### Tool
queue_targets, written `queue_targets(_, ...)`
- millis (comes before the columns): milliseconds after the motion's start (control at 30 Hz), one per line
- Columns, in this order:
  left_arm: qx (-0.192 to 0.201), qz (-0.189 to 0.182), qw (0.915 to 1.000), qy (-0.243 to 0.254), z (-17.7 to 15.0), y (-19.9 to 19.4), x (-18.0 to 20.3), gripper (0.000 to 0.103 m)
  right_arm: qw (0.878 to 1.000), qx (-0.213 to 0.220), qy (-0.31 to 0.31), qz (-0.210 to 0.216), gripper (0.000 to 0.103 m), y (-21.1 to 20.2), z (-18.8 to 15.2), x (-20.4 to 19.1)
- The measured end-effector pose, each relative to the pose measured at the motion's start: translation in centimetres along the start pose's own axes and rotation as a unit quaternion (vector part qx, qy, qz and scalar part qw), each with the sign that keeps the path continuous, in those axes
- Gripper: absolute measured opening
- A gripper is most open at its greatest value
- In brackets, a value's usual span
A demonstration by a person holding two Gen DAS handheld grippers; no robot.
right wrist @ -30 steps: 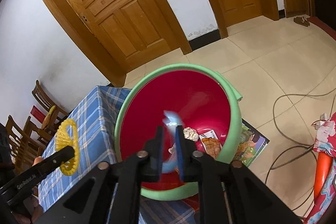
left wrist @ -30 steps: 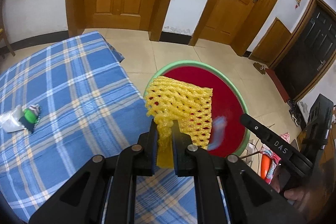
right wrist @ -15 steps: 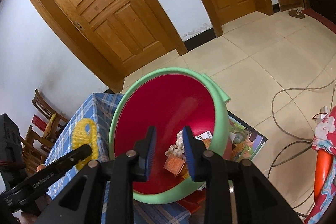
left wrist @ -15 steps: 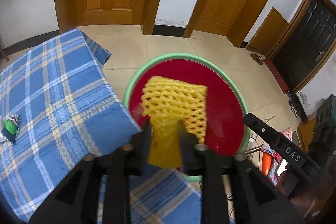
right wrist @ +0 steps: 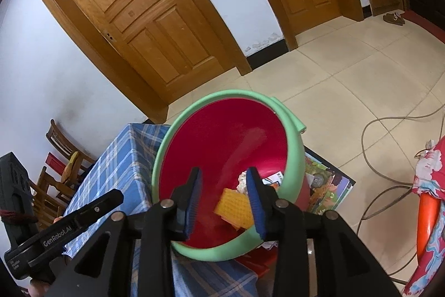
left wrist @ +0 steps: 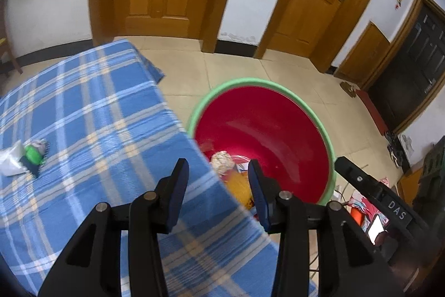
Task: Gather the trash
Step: 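Move the left tool toward the clear plastic bag on the table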
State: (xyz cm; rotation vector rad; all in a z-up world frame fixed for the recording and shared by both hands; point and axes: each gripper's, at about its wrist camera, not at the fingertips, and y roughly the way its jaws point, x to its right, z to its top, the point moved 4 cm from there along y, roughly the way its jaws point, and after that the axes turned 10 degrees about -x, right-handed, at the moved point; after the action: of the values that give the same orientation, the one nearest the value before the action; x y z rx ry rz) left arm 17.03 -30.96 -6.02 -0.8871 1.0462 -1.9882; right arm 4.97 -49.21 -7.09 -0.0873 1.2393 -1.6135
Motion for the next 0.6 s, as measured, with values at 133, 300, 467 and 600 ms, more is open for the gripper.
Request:
queue_targets(133,0.012,0.013,0.9995,-0.025,-0.6,-1.4,-2.5,0.044,1.000,0.002,-0.007,0.006,0.041,-0.2,-0.5,-1.1)
queue_targets(300,0.026,0.031,0.9974,-0.060,-1.3,-3.2,-6.2,0.044,1.000,0.001,-0.017,0.013,0.043,-0.3,-1.1,-2.5)
queue_targets(467,0.041,0.049,0.9935,-0.094,-1.8,-4.6,-9.5,0.044,0.999,-0.001,-0.029,0.017,0.047,-0.2,-1.4,-3.9)
queue_targets(600,0.049,0.059,0.9886,-0.130,-2.1,-5.5,-12.2,0.044,0.999,-0.005,-0.039,0.020,0.049,0.0,-1.9,-5.0)
